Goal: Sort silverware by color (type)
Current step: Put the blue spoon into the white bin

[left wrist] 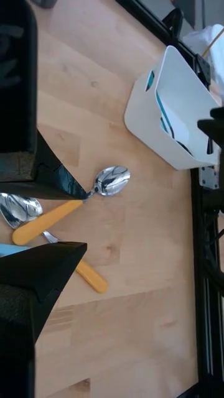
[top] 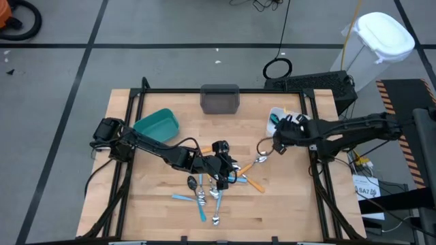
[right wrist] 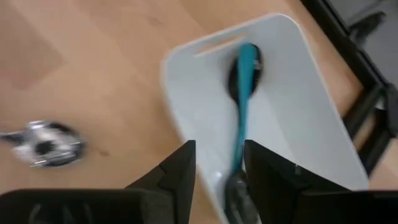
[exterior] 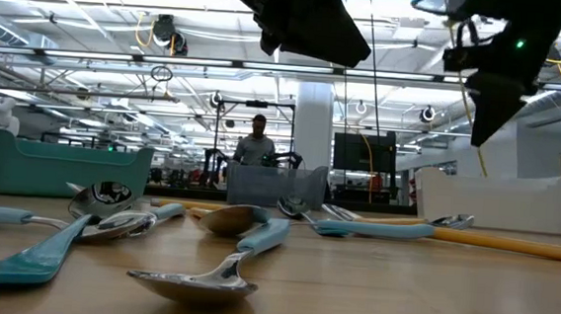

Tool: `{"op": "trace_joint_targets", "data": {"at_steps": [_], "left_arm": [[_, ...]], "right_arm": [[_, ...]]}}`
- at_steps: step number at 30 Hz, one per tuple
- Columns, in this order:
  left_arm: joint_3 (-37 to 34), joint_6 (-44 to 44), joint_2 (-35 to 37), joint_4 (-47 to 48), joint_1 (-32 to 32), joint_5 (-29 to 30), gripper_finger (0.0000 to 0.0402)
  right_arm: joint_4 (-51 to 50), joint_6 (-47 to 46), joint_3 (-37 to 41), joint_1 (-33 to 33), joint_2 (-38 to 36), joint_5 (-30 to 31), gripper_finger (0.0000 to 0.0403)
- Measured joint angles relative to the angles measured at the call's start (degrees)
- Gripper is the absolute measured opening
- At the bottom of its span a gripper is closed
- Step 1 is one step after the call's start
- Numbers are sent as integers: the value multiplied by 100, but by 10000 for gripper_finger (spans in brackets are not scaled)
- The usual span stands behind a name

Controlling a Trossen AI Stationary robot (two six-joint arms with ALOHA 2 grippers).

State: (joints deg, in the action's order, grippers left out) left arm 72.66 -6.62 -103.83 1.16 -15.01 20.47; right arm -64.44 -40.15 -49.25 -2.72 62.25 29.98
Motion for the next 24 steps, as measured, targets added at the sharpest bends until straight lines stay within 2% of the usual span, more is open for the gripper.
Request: {"op": "trace_joint_targets", "data": {"at_steps": [3,6,13,17,24], "left_arm": [[0,-101,0,46,-13,0,120],[0,-167,0,67,-41,0,120],[0,-178,0,389,-137,-4,120],[0,-281,-2,524,-129,1,120],[0,-266,-2,711,-132,33,120]], "right_arm": [[104,-330,-2,-547,-62,28,125],[359,-415,-2,-1108,-46,301,119],[1293,141,-2,-2168,177,1073,114],[1873,895,-2,-2502,401,858,114],[2326,1421,0,-2750,773,732,114]]}}
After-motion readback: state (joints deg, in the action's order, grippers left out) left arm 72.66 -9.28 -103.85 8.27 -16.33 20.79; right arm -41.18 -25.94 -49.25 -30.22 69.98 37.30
